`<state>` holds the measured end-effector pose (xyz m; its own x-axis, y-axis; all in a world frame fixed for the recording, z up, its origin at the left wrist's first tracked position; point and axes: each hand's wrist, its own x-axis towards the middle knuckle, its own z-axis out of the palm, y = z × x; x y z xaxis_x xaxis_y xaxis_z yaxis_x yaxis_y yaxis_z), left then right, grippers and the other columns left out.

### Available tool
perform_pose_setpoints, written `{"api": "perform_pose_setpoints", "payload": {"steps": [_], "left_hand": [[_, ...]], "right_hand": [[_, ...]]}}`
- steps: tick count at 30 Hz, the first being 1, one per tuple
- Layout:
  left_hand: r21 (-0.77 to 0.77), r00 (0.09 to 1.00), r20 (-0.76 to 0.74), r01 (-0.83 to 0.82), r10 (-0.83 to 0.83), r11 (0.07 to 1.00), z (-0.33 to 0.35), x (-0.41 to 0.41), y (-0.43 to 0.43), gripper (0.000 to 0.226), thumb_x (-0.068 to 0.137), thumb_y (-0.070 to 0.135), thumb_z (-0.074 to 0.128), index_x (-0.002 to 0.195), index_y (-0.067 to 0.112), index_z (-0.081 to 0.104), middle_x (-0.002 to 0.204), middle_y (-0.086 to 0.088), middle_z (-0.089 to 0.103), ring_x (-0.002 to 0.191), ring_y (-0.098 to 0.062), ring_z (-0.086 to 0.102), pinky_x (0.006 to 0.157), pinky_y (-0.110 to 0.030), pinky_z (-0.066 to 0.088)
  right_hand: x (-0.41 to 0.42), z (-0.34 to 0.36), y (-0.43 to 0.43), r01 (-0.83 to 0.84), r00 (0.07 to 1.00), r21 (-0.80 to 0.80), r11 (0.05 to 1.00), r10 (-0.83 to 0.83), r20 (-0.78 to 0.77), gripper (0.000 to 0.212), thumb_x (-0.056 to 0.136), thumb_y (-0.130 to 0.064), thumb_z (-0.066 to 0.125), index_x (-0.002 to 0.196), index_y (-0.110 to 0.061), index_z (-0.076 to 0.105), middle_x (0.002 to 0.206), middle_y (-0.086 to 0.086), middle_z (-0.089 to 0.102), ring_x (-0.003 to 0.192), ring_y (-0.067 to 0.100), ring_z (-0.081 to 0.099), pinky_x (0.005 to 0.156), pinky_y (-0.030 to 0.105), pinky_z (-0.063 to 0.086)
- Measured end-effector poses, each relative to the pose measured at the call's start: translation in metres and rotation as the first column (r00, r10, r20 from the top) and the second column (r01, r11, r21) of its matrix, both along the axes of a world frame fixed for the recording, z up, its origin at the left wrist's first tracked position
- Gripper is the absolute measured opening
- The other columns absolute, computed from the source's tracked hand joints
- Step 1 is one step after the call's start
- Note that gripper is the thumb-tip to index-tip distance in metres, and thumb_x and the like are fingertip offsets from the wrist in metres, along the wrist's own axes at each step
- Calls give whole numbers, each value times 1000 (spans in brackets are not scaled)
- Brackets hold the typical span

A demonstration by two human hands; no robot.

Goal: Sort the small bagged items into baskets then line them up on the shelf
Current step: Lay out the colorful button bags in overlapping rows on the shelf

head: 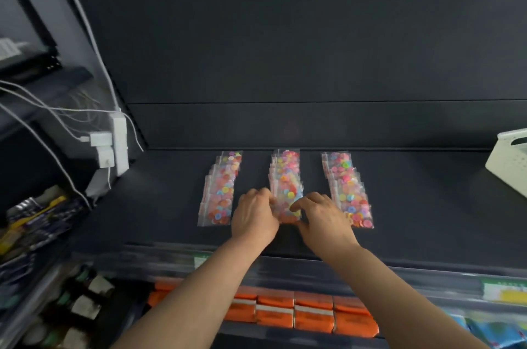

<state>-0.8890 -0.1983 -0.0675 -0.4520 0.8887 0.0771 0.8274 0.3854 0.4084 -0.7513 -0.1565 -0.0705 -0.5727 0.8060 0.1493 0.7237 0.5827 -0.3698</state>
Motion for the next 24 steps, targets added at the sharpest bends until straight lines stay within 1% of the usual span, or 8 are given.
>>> {"api": "perform_pose_setpoints", "payload": {"steps": [2,5,7,9,11,13,19,24], "left_hand": [[17,1000,4,-20,20,1000,1,-11,-9,25,90,24,66,115,23,61,118,3,58,110,-16,54,84,-31,52],[33,996,-36,-84,85,996,2,-36,-23,28,92,25,62,119,27,57,124,4,55,118,-19,47,90,-33,48],[32,988,-74,-131,133,991,4,-52,-30,34,91,24,62,123,29,54,129,3,50,120,-22,42,91,-35,46],[12,984,-93,-151,152,988,3,-70,-38,44,88,21,64,130,30,51,134,2,45,121,-24,39,93,-37,45],[-8,987,-97,-127,126,992,-1,-85,-44,52,88,20,65,136,30,47,141,4,41,125,-25,37,96,-39,44],[-20,991,-102,-88,86,996,-5,-96,-49,53,90,19,63,138,31,45,145,6,39,127,-24,37,96,-39,44],[-43,999,-40,34,-36,999,-15,-120,-53,52,90,9,61,135,34,50,142,9,46,123,-21,43,96,-38,46],[39,996,-47,72,-70,997,-10,-127,-50,44,89,12,63,129,28,55,135,6,50,120,-20,44,93,-37,48]], "right_hand": [[-11,0,-4,-24,1000,10,1000,24,4,30,93,-21,56,122,-28,59,128,-6,52,118,15,46,94,30,46],[-32,0,-10,-60,998,10,998,60,1,30,92,-16,52,120,-25,61,126,-5,54,115,18,48,92,31,45],[-45,-1,-14,-79,997,-1,997,79,-1,30,93,-16,51,120,-24,61,125,-4,55,115,19,49,92,32,45],[-59,-3,-19,-111,994,-22,994,111,17,33,92,-17,53,124,-24,58,127,-4,53,119,19,46,97,32,42],[-74,-6,-25,-140,989,-41,989,141,41,38,92,-17,55,129,-24,54,131,-4,50,123,18,43,102,32,38],[-87,-7,-30,-157,986,-50,986,159,52,42,92,-19,55,133,-23,51,135,-5,49,124,17,42,103,31,38],[-116,-10,-41,-193,974,-68,979,199,104,39,94,-22,53,133,-23,51,135,-4,50,121,19,42,103,33,40],[-115,-9,-44,-92,994,-13,996,93,60,35,93,-20,52,128,-25,55,128,-5,55,118,18,47,95,31,44]]}}
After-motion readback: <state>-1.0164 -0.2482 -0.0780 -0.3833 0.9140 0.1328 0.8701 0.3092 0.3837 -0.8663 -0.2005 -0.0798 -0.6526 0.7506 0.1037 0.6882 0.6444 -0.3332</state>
